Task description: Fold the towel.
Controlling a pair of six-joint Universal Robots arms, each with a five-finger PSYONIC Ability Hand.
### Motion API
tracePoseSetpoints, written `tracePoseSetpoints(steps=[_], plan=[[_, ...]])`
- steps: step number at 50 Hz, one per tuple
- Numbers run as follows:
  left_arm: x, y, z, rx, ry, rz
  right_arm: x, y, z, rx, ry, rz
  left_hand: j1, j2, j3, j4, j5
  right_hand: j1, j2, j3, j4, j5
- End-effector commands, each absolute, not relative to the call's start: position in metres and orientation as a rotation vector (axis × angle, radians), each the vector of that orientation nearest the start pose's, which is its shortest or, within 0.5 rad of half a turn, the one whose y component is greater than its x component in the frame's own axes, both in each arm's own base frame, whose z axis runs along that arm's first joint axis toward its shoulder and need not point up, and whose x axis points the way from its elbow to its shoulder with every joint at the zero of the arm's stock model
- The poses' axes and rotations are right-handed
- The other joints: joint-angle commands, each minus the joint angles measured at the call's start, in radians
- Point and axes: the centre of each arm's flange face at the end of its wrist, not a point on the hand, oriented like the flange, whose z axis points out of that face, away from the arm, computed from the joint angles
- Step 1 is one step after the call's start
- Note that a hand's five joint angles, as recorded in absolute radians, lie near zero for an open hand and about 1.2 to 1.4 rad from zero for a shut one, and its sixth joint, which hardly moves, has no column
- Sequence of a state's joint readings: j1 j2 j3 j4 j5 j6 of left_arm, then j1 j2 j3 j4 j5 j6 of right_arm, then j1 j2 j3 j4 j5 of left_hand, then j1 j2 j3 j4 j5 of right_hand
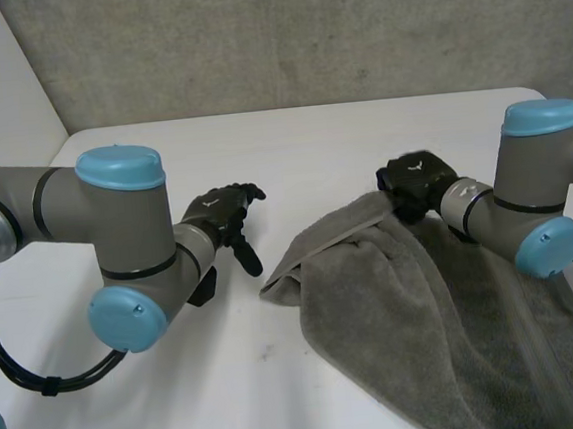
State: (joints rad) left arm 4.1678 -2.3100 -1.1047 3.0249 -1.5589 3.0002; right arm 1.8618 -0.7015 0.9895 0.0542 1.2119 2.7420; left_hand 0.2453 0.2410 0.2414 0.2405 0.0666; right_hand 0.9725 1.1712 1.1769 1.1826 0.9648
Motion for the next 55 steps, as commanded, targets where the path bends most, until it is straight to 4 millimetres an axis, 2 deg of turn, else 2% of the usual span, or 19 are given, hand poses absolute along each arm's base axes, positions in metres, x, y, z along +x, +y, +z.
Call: tracePoseSetpoints(steps=[1,5,6,8,10,19,24,27,29,30,32,33,34,41,43,44,46,51,55], plan=[[-0.335,-0.287,0.16,0.634,2.932,-1.875,0.281,-0.373,0.207,-0.951,1.989,-1.834,0.009,0.014,0.013,0.014,0.014,0.424,0.225,0.219,0.214,0.257],[-0.34,-0.284,0.158,0.663,2.939,-1.883,0.275,-0.349,0.254,-0.93,1.915,-1.904,0.012,0.017,0.016,0.017,0.016,0.424,0.225,0.219,0.214,0.257],[-0.343,-0.283,0.158,0.683,2.943,-1.888,0.275,-0.349,0.255,-0.93,1.915,-1.904,0.012,0.017,0.016,0.017,0.016,0.424,0.225,0.219,0.214,0.257],[-0.346,-0.284,0.156,0.697,2.95,-1.891,0.27,-0.327,0.279,-0.941,1.89,-1.933,0.012,0.017,0.016,0.017,0.016,0.424,0.225,0.219,0.214,0.257],[-0.352,-0.286,0.152,0.722,2.958,-1.916,0.268,-0.316,0.289,-0.945,1.885,-1.936,0.018,0.022,0.022,0.023,0.022,0.424,0.225,0.219,0.214,0.257],[-0.369,-0.292,0.154,0.646,3.045,-1.993,0.258,-0.273,0.308,-0.974,1.916,-1.884,0.033,0.037,0.037,0.038,0.037,0.424,0.225,0.219,0.214,0.257],[-0.374,-0.295,0.16,0.609,3.06,-2.039,0.252,-0.242,0.319,-1.08,1.872,-1.902,0.086,0.09,0.089,0.09,0.09,0.424,0.225,0.219,0.214,0.257],[-0.376,-0.294,0.161,0.614,3.062,-2.044,0.25,-0.232,0.324,-1.102,1.838,-1.92,0.197,0.202,0.201,0.202,0.201,0.424,0.225,0.219,0.214,0.257],[-0.377,-0.29,0.158,0.625,3.071,-2.025,0.249,-0.229,0.327,-1.105,1.824,-1.933,0.553,0.558,0.557,0.558,0.557,0.424,0.225,0.219,0.214,0.257],[-0.377,-0.29,0.158,0.625,3.071,-2.024,0.249,-0.229,0.327,-1.105,1.824,-1.933,0.555,0.56,0.559,0.56,0.56,0.424,0.225,0.219,0.214,0.257],[-0.38,-0.282,0.154,0.636,3.088,-1.991,0.246,-0.229,0.331,-1.097,1.824,-1.96,0.982,0.986,0.986,0.987,0.986,0.424,0.225,0.219,0.214,0.257],[-0.38,-0.282,0.154,0.636,3.088,-1.991,0.246,-0.229,0.331,-1.097,1.824,-1.96,0.984,0.988,0.988,0.989,0.988,0.424,0.225,0.219,0.214,0.257],[-0.38,-0.279,0.153,0.637,3.091,-1.978,0.245,-0.23,0.33,-1.098,1.83,-1.961,1.149,1.154,1.153,1.154,1.154,0.424,0.225,0.219,0.214,0.257],[-0.367,-0.283,0.163,0.531,3.021,-1.99,0.247,-0.237,0.317,-1.157,1.873,-1.932,1.151,1.155,1.155,1.156,1.155,0.424,0.225,0.219,0.214,0.257],[-0.353,-0.289,0.18,0.445,2.962,-2.004,0.249,-0.248,0.294,-1.248,1.93,-1.872,1.151,1.155,1.155,1.156,1.155,0.424,0.225,0.219,0.214,0.257],[-0.353,-0.289,0.181,0.445,2.962,-2.004,0.249,-0.248,0.294,-1.248,1.93,-1.871,1.151,1.155,1.155,1.156,1.155,0.424,0.225,0.219,0.214,0.257],[-0.343,-0.29,0.188,0.426,2.946,-1.984,0.25,-0.253,0.27,-1.361,1.993,-1.77,1.151,1.155,1.155,1.156,1.155,0.424,0.225,0.219,0.214,0.257],[-0.315,-0.292,0.214,0.57,2.806,-1.894,0.253,-0.252,0.241,-1.537,2.058,-1.608,1.151,1.155,1.155,1.156,1.155,0.424,0.225,0.219,0.214,0.257],[-0.311,-0.292,0.222,0.675,2.714,-1.871,0.256,-0.259,0.225,-1.614,2.087,-1.546,1.151,1.155,1.155,1.156,1.155,0.424,0.225,0.219,0.214,0.257]])
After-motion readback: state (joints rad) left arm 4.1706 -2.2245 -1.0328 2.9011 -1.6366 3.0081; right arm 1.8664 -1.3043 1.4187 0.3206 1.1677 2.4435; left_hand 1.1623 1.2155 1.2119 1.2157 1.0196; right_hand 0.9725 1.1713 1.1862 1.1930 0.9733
